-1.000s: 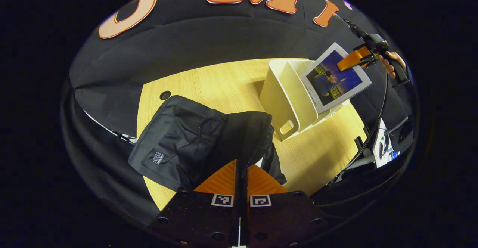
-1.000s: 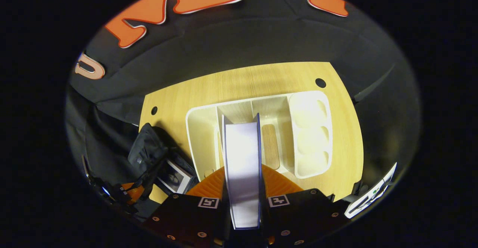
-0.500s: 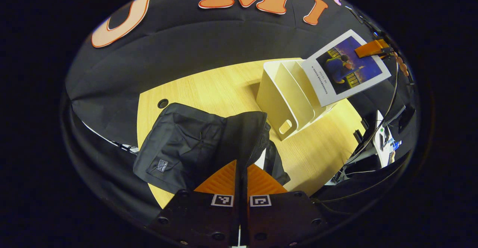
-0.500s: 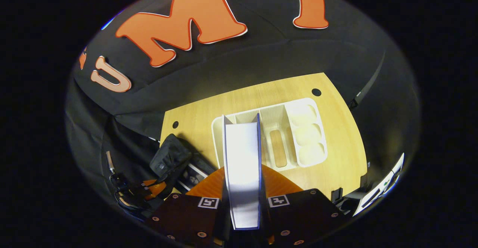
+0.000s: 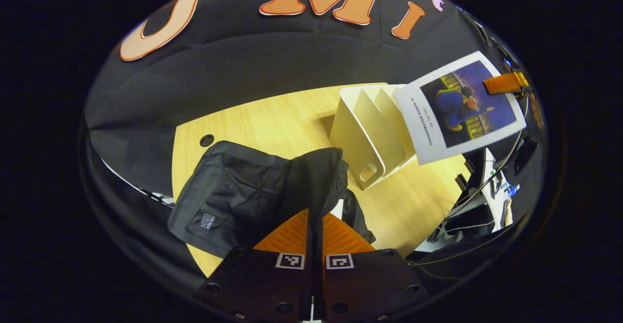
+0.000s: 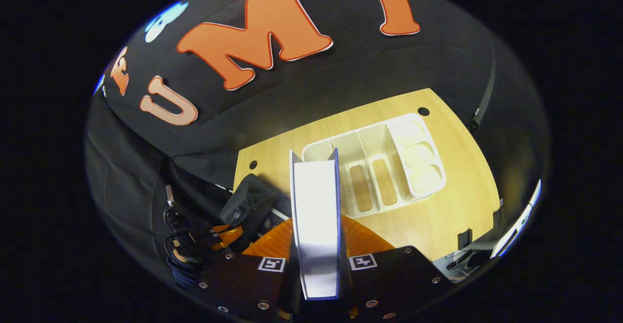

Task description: Open the schoolbag, grab two books from the bookshelf and put them into the schoolbag.

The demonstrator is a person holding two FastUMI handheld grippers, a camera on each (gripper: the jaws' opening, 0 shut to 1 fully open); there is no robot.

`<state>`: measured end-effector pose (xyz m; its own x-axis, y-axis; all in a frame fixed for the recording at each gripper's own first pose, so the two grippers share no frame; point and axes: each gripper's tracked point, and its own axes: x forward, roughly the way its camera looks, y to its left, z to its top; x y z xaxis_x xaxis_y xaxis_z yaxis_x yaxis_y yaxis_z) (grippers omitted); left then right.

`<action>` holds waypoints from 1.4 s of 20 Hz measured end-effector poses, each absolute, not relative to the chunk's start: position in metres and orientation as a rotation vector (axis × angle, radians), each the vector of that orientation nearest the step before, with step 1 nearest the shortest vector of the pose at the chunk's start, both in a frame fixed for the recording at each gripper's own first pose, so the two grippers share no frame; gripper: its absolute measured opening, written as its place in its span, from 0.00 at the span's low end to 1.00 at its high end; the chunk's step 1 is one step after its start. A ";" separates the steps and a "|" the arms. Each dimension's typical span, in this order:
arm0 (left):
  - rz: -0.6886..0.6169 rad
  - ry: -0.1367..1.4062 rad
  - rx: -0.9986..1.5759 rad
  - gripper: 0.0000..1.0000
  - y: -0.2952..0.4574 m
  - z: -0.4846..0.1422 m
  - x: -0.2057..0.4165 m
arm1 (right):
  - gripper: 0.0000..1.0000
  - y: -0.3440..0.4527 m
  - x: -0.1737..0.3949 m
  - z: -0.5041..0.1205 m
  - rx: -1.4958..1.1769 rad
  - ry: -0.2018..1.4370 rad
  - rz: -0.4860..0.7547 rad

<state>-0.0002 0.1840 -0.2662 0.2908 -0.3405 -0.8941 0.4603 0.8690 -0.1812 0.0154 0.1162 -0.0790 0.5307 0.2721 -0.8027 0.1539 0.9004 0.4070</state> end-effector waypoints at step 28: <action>-0.630 1.099 0.175 0.02 0.182 -0.236 0.021 | 0.32 0.320 0.002 -0.254 0.951 1.083 0.227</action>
